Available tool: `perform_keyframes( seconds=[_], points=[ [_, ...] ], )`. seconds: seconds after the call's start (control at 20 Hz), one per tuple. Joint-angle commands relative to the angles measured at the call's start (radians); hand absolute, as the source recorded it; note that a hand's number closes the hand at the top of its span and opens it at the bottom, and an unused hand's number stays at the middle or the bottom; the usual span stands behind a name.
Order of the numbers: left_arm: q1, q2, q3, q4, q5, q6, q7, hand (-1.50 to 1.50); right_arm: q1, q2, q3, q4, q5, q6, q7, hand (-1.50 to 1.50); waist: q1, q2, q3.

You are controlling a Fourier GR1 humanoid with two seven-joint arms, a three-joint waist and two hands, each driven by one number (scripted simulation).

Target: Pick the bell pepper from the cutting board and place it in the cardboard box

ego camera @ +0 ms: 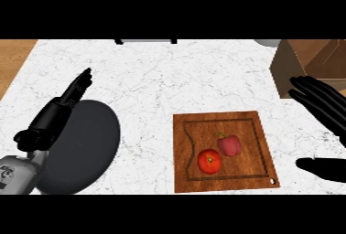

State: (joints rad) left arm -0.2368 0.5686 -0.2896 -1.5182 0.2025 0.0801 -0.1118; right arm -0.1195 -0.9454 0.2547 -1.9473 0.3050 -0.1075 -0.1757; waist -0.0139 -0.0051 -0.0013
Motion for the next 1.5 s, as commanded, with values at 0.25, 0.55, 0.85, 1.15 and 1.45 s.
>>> perform_keyframes(
  seconds=[0.25, 0.55, 0.85, 1.15, 1.45],
  points=[
    [-0.04, -0.046, -0.017, 0.03, -0.044, 0.008, 0.002, 0.0, -0.001, -0.136, 0.221, -0.251, 0.313, 0.255, 0.384, -1.5, 0.002, 0.001, -0.003],
    [-0.037, -0.031, 0.007, -0.009, -0.043, -0.009, 0.034, 0.0, -0.083, -0.011, 0.421, -0.395, 0.47, 0.48, 0.725, -1.5, 0.02, 0.0, -0.002],
    [-0.02, -0.057, 0.008, 0.038, -0.06, -0.044, -0.01, 0.0, -0.225, 0.3, 0.601, -0.253, 0.543, 0.702, 0.958, -1.5, 0.03, 0.006, -0.001],
    [0.015, -0.08, 0.054, -0.002, -0.09, -0.059, 0.003, 0.0, -0.165, 0.427, 0.617, -0.143, 0.618, 0.718, 0.962, -1.5, 0.016, 0.004, 0.001],
    [-0.02, -0.087, 0.114, 0.023, -0.076, -0.118, 0.017, 0.0, -0.209, 0.494, 0.624, -0.015, 0.727, 0.719, 0.945, -1.5, 0.016, 0.005, 0.001]
  ],
)
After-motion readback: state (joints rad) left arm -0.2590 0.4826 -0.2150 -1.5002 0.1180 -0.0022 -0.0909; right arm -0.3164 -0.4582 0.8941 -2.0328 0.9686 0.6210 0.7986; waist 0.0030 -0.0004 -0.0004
